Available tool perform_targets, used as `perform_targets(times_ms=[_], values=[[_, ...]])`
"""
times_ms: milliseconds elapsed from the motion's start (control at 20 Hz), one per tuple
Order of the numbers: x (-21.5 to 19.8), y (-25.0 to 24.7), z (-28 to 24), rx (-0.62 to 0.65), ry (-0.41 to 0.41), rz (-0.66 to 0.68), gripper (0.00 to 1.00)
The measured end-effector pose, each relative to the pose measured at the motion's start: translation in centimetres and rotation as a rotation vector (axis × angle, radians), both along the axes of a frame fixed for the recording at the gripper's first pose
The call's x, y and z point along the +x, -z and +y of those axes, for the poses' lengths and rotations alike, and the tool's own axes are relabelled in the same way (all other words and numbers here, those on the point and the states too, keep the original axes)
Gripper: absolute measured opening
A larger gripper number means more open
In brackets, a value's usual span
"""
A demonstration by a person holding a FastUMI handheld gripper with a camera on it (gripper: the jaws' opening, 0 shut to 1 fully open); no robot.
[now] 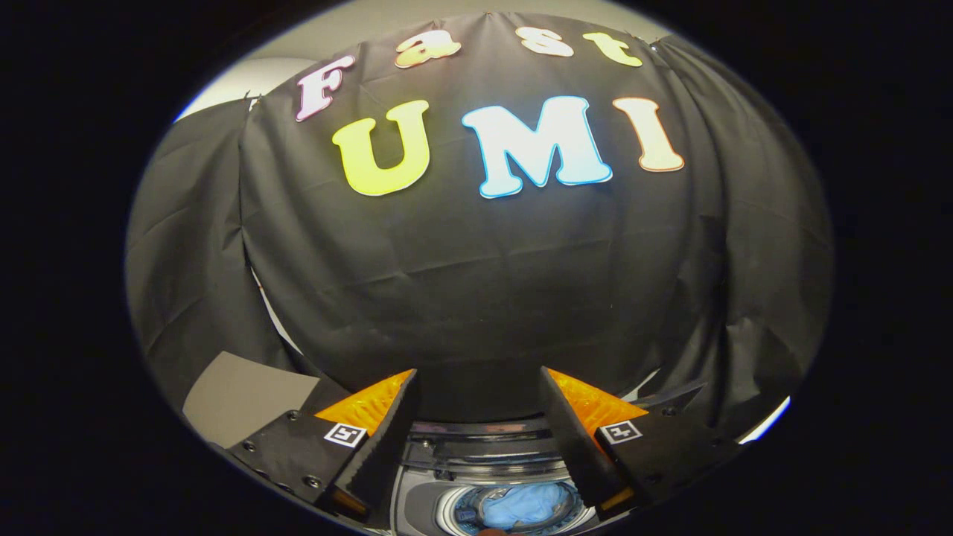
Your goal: Put the clothes into the washing machine and then close the washing machine lid.
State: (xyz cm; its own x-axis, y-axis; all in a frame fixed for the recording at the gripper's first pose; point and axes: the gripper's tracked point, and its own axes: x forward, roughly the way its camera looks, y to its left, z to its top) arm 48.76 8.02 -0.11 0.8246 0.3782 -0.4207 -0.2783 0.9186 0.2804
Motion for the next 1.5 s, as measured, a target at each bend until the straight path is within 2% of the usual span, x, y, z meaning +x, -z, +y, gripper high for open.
perform_targets(times_ms=[350,500,900,1500], values=[[1.5,4.3,0.6,-0.067,-0.010,0.114,0.98],[1.0,4.7,0.8,-0.134,-0.032,0.101,0.98],[0.1,4.6,0.3,-0.139,-0.028,0.104,0.99],[-3.6,4.2,-0.7,-0.127,-0.003,0.001,0.99]])
